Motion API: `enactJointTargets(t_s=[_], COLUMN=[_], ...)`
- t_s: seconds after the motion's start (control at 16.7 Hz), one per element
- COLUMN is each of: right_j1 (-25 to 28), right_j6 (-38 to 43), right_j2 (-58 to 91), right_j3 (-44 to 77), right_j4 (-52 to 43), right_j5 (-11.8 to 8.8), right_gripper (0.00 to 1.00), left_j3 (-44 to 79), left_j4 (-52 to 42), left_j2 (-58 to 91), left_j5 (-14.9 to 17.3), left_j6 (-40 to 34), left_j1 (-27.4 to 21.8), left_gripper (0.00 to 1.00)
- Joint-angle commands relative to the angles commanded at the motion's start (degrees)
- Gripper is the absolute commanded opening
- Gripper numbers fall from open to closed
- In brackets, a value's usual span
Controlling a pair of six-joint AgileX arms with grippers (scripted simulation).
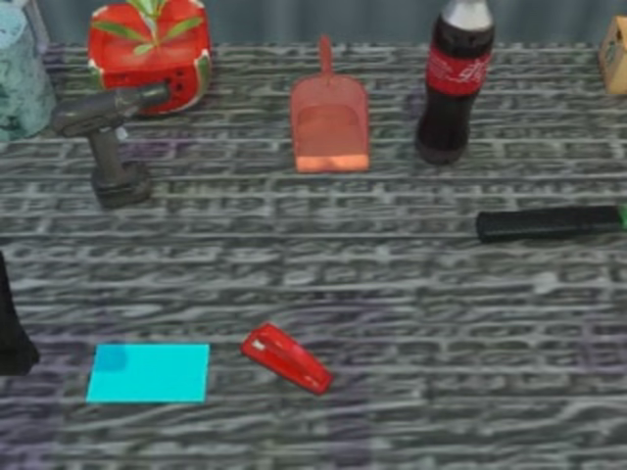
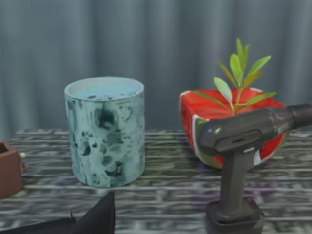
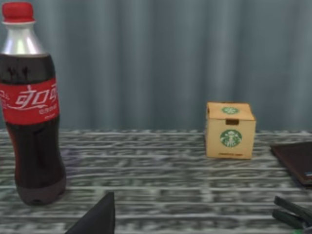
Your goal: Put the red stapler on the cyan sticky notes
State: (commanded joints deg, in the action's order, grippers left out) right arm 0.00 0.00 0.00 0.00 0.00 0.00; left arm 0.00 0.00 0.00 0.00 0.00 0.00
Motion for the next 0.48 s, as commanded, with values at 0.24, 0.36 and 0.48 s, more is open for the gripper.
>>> enactJointTargets(t_s=[0.24, 0.36, 0.48], right_j1=[0.0, 0.0, 0.0], right_j6=[0.0, 0.0, 0.0], right_j2=[0.0, 0.0, 0.0], right_j3=[0.0, 0.0, 0.0], right_j4=[0.0, 0.0, 0.0], right_j5=[0.0, 0.0, 0.0], right_gripper=[1.00, 1.00, 1.00], left_j3=[1.7, 5.8, 12.0], left_j4=[-1.4, -4.5, -9.0], left_j2=[1.7, 6.0, 12.6], left_j5=[0.1, 0.2, 0.3], left_j6=[1.7, 5.5, 11.1], left_j1=[-1.0, -3.1, -6.0], left_gripper=[1.00, 1.00, 1.00])
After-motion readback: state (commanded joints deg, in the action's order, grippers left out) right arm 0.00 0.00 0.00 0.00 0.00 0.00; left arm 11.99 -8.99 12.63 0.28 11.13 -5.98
